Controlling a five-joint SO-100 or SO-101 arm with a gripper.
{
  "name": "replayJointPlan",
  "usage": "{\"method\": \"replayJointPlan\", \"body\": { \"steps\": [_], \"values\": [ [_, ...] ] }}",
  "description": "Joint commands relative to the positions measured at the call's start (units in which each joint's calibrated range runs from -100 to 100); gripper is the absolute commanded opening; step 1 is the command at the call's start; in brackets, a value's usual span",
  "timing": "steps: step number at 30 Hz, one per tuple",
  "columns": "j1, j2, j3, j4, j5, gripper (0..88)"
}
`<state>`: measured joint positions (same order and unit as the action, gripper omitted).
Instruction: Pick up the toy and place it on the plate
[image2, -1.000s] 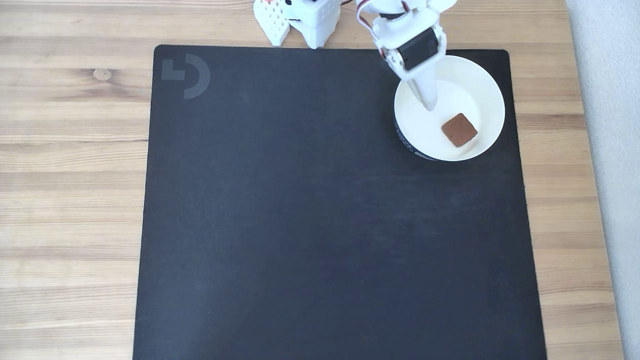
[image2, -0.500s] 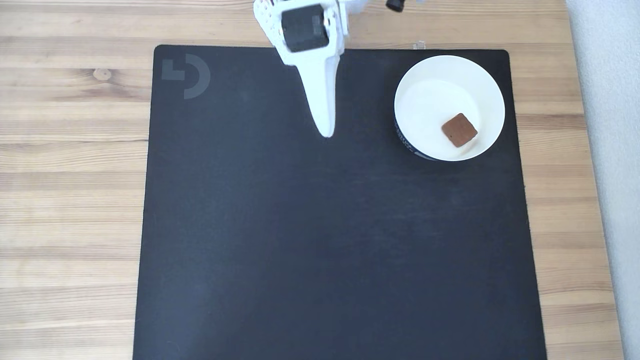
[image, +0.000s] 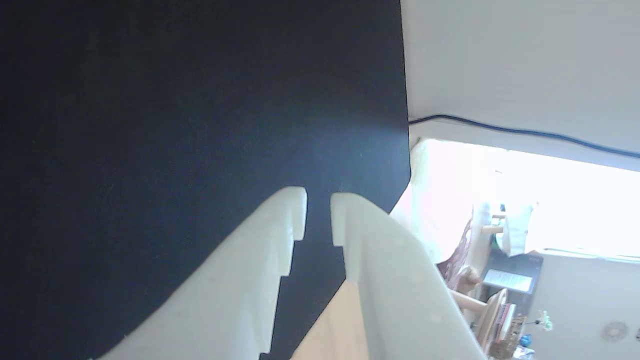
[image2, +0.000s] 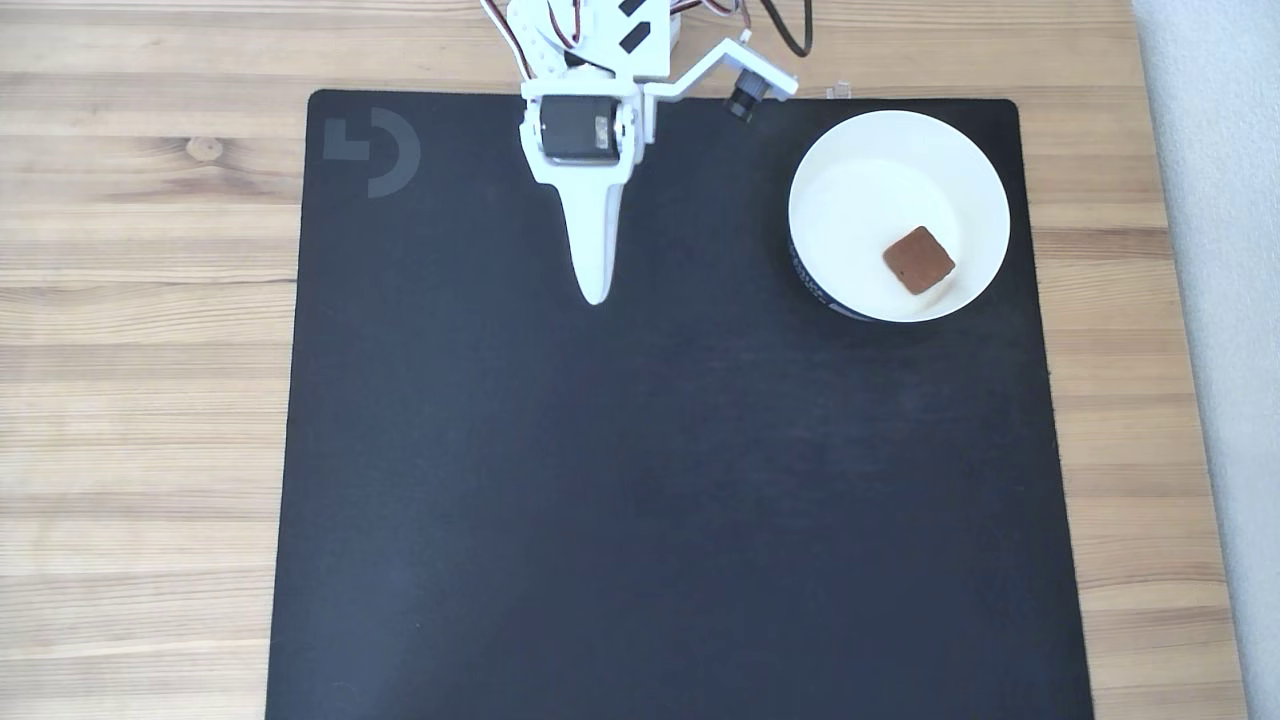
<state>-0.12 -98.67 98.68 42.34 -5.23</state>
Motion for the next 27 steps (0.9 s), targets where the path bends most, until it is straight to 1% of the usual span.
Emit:
{"method": "replayJointPlan", "body": {
  "steps": [1,3,5,14,16,17,18,27],
  "values": [
    [0.4,-0.6,0.8,4.9,0.2,2.4],
    [1.3,-0.6,0.8,9.1,0.2,2.4],
    [1.3,-0.6,0.8,11.0,0.2,2.4],
    [0.9,-0.6,0.8,11.1,0.3,2.4],
    [1.1,-0.6,0.8,11.1,2.1,2.5],
    [1.1,-0.6,0.8,11.1,5.6,2.6],
    [0.8,-0.6,0.8,11.0,6.3,2.6],
    [0.8,-0.7,0.8,11.0,6.4,2.5]
  ]
}}
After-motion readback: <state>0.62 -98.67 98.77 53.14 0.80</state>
